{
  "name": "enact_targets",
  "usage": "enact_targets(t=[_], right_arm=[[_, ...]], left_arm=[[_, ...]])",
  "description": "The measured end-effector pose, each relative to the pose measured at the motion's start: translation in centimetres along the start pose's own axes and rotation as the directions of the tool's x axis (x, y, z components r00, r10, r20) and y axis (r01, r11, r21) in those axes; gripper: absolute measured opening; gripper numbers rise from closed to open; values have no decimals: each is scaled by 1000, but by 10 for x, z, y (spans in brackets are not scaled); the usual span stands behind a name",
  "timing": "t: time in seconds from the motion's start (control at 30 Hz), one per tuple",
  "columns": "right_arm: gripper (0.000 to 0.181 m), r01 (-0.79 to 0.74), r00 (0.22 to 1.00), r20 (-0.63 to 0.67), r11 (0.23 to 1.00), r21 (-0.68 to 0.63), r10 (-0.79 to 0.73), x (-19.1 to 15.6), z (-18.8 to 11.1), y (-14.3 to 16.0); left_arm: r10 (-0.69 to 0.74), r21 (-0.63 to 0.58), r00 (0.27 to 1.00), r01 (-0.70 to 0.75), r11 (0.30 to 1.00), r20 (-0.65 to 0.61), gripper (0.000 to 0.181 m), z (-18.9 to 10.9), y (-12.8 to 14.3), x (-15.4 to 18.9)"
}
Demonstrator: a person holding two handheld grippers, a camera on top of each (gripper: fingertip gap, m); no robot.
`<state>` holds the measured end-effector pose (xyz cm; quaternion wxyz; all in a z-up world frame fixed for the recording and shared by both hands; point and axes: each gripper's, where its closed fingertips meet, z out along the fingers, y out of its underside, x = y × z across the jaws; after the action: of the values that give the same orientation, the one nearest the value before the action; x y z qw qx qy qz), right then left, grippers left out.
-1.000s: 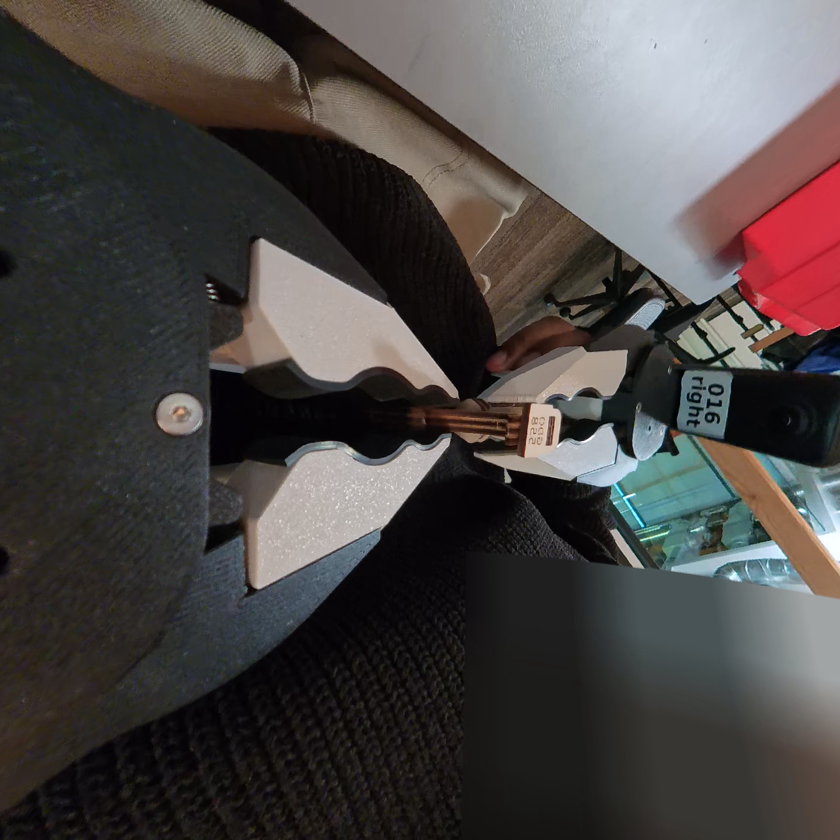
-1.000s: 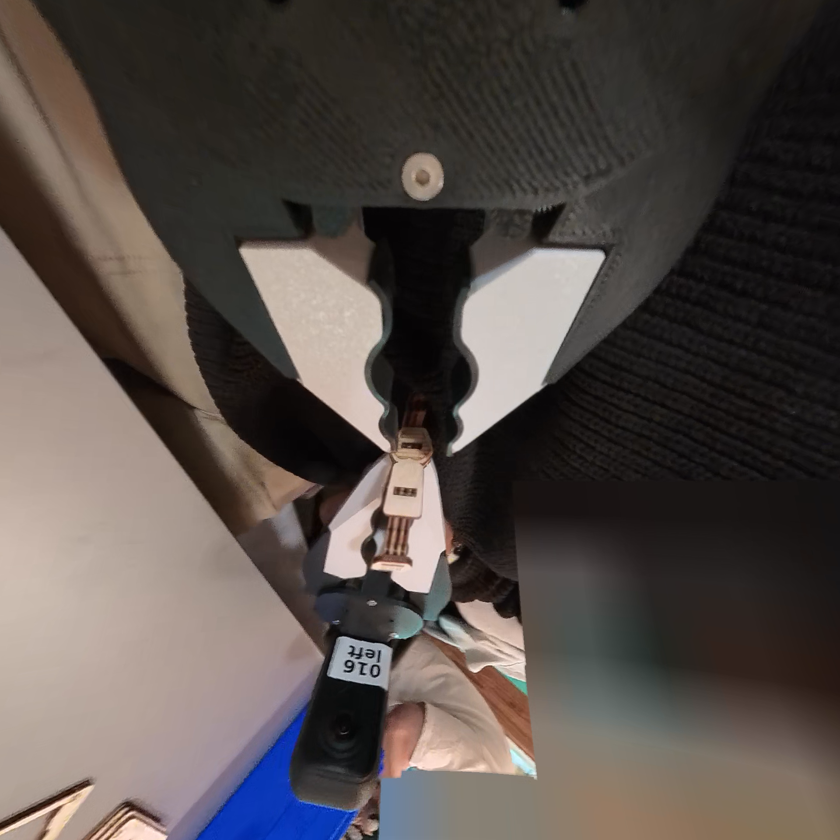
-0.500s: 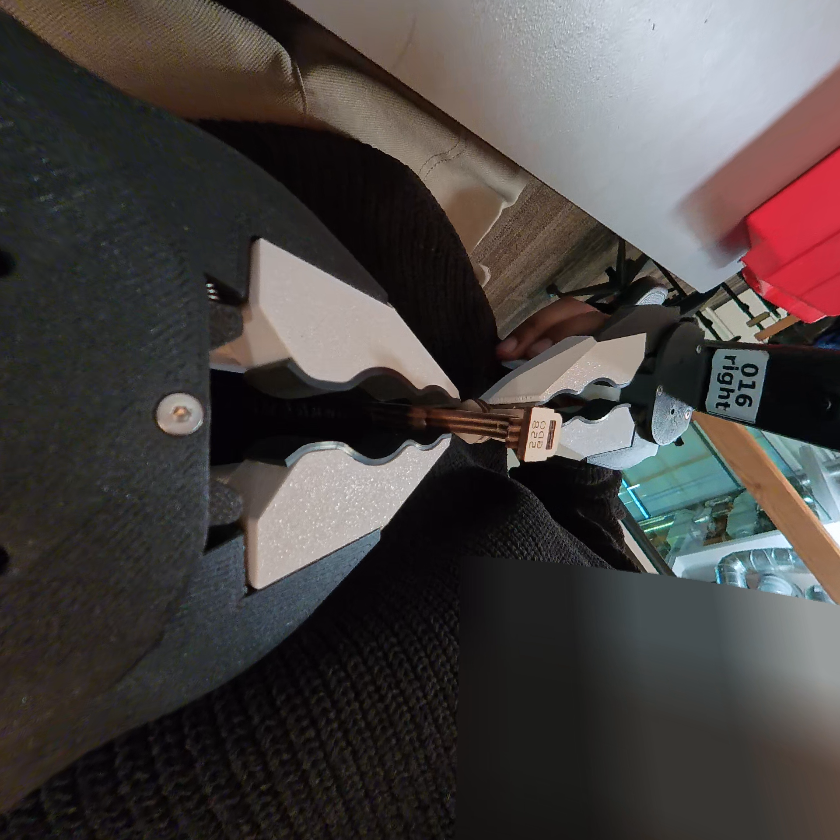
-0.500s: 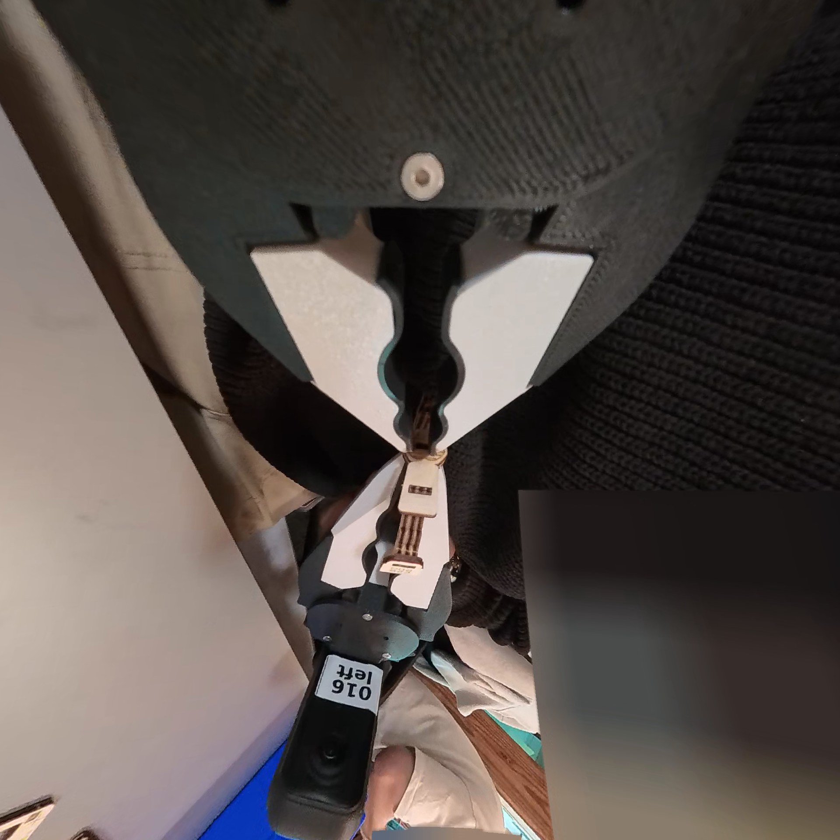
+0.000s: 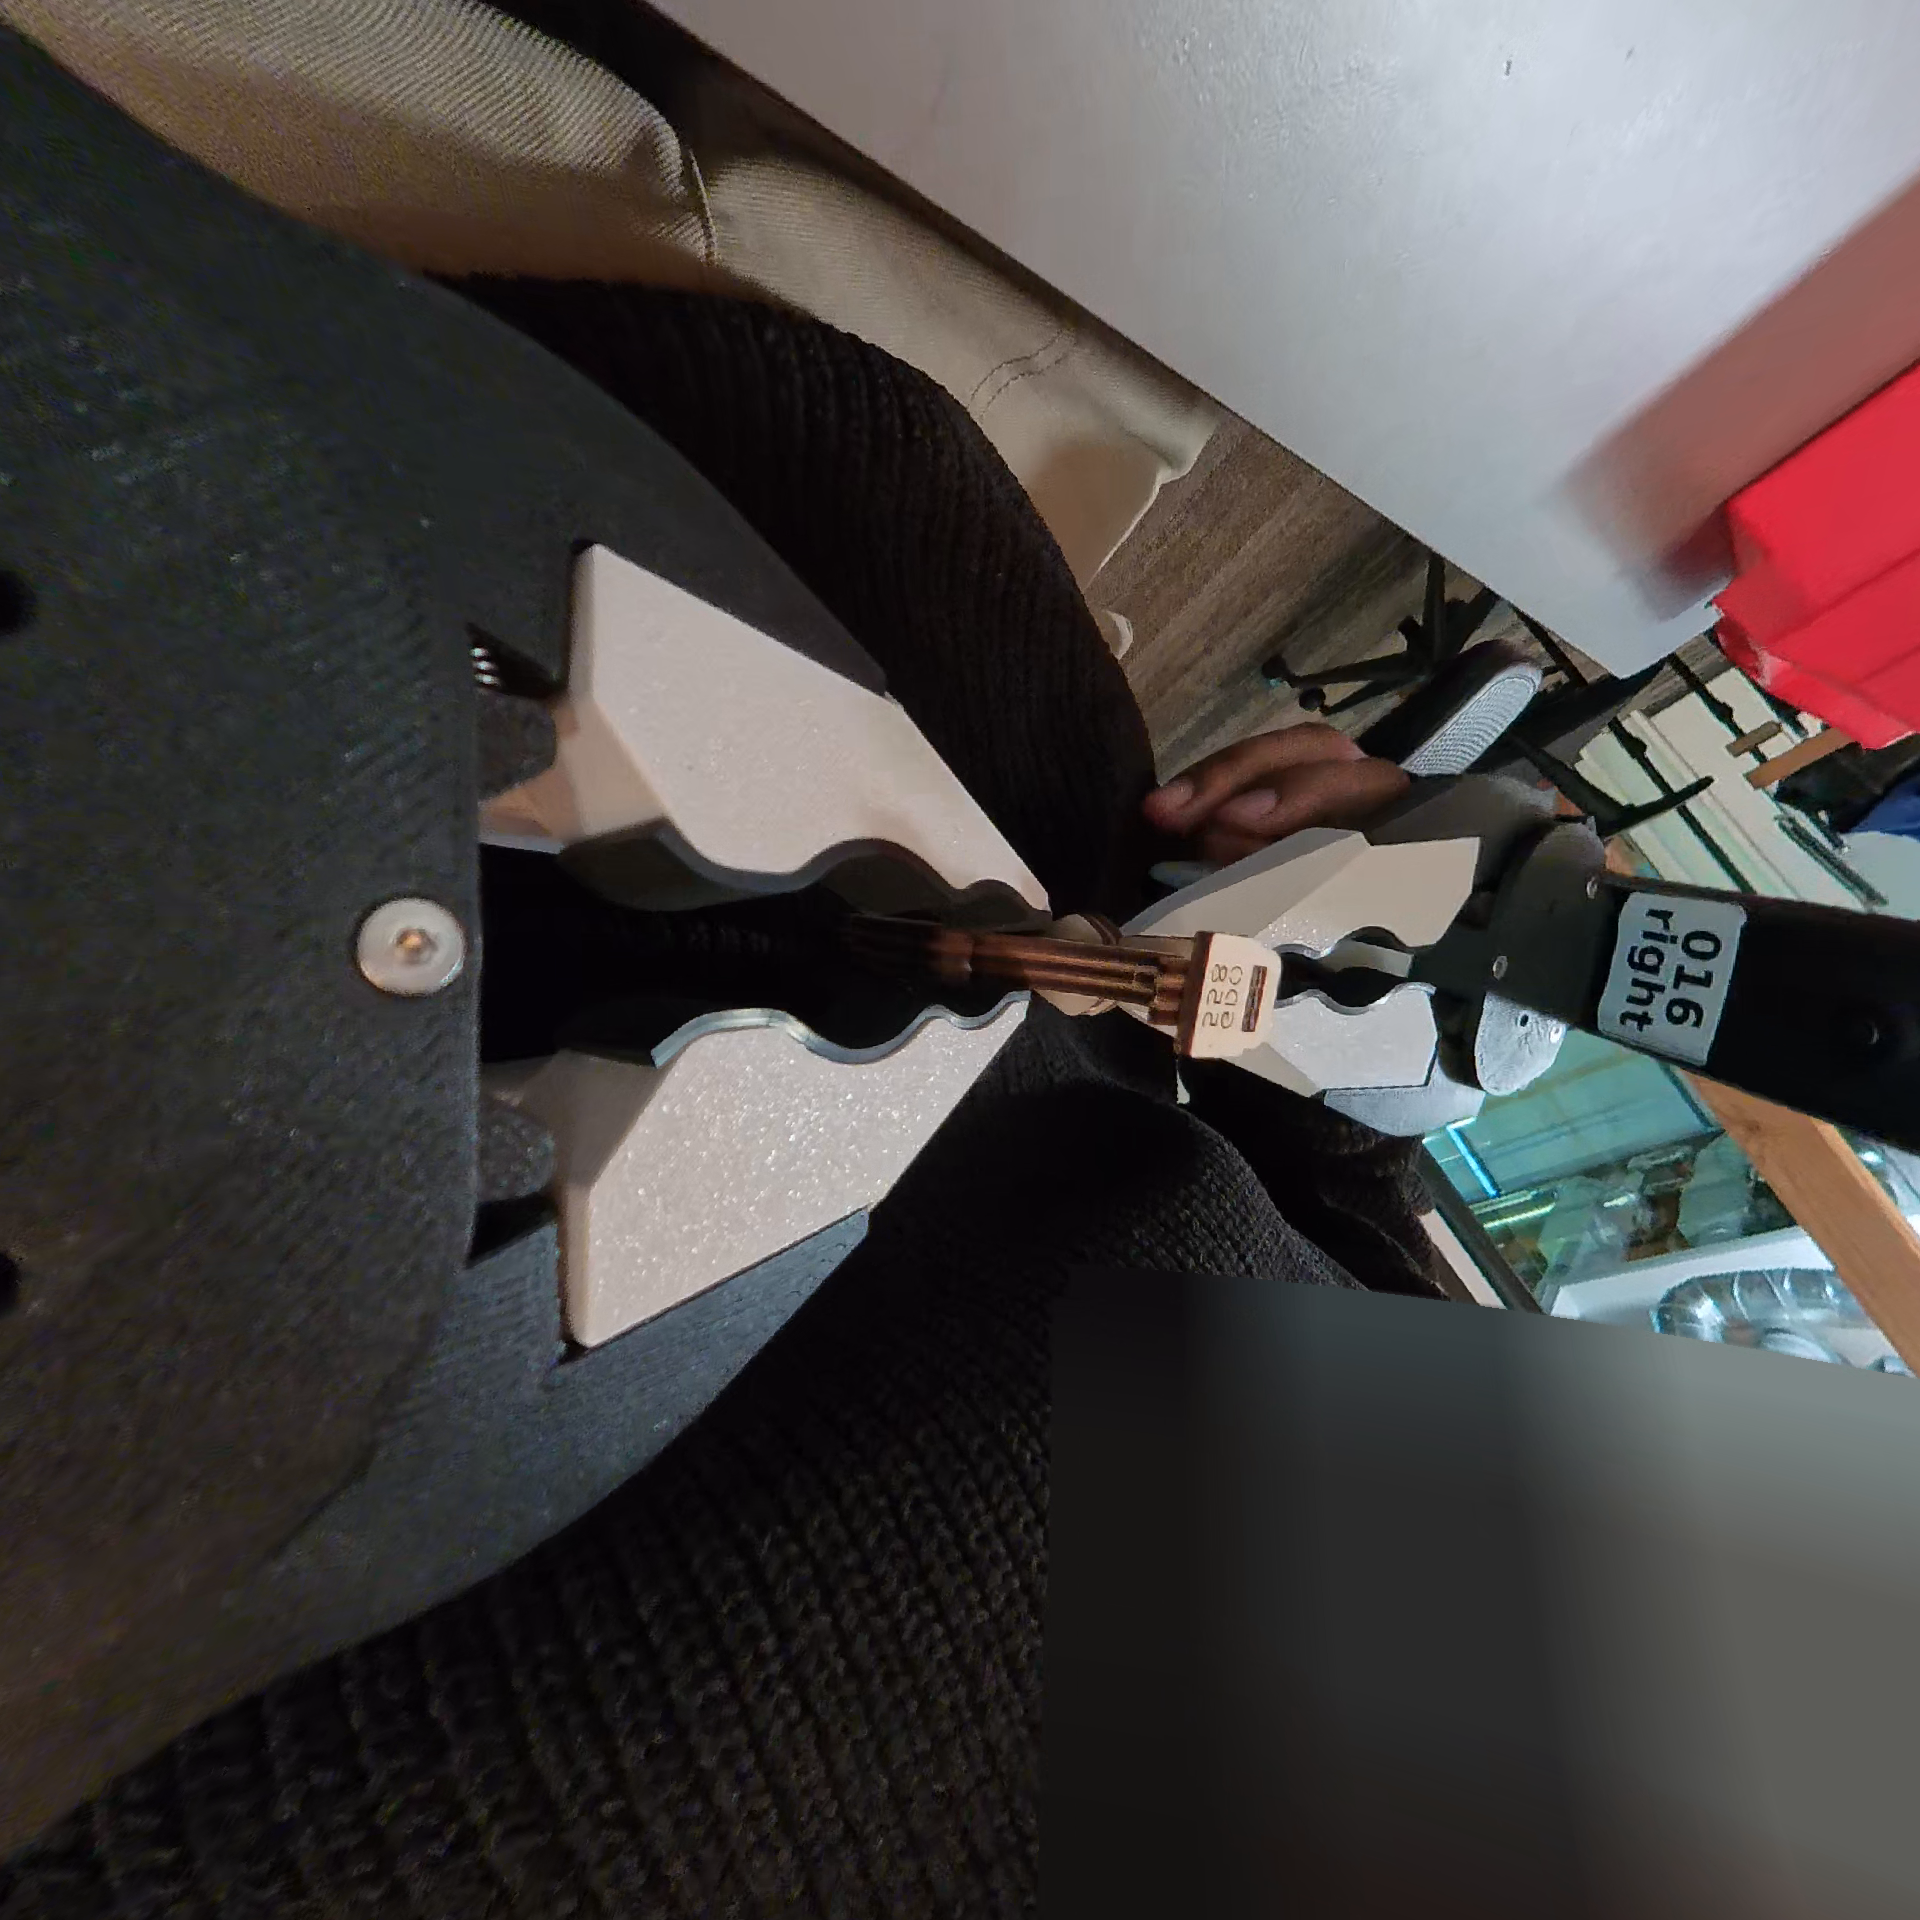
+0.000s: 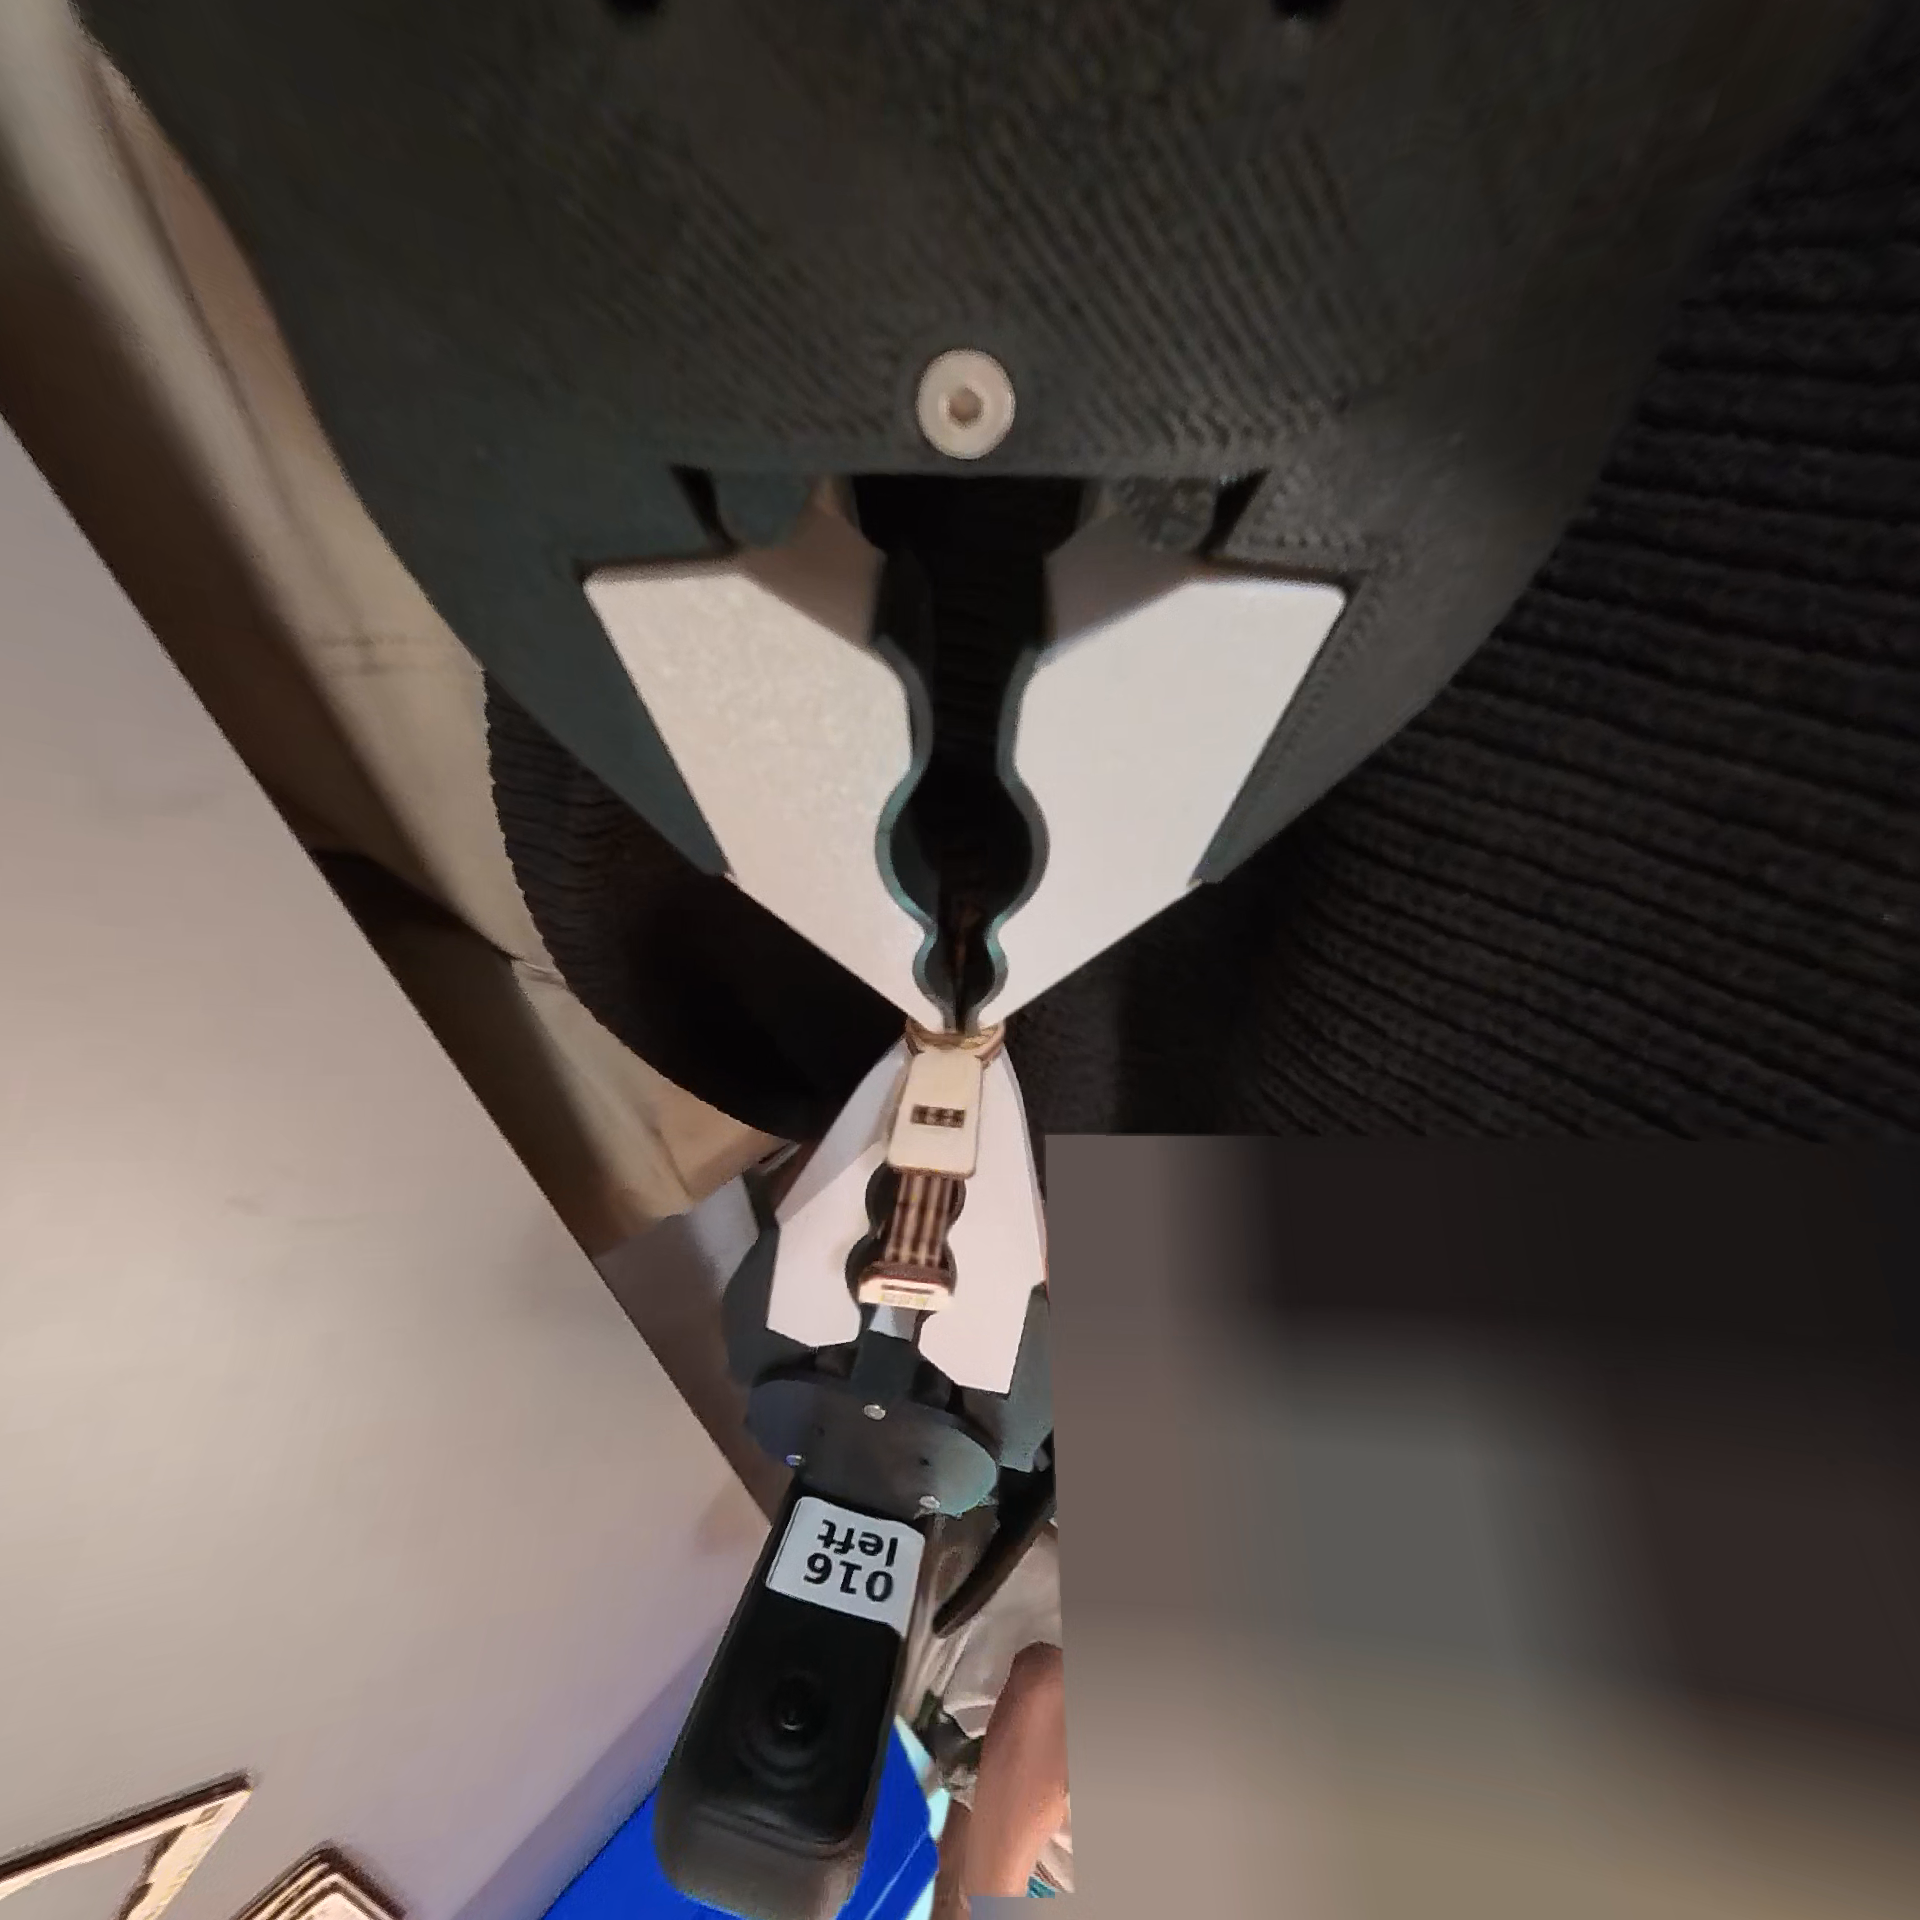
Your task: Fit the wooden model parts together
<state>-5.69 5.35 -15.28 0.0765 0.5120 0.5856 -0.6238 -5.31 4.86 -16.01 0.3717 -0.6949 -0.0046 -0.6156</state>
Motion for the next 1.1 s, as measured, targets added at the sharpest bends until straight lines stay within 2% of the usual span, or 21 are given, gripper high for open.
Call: enact_targets(t=[0.07,0.23,0.43,0.67,1.1], right_arm=[[0,-5,1000,-9,1000,1,5,1,0,-1],[0,-138,989,65,990,40,135,1,-4,-11],[0,2,998,-57,1000,-18,-3,5,-1,-2],[0,24,990,-136,998,-56,-32,6,-1,-1],[0,14,989,-149,999,-39,-20,3,-2,-2]], left_arm=[[-3,7,1000,3,1000,0,7,0,-1,0],[-12,38,1000,12,999,6,7,-2,-6,-2],[-8,29,1000,8,1000,8,6,-2,-4,-1],[-1,34,999,0,999,32,6,-1,-3,-2],[-12,32,999,10,999,41,6,-1,-2,-3]])
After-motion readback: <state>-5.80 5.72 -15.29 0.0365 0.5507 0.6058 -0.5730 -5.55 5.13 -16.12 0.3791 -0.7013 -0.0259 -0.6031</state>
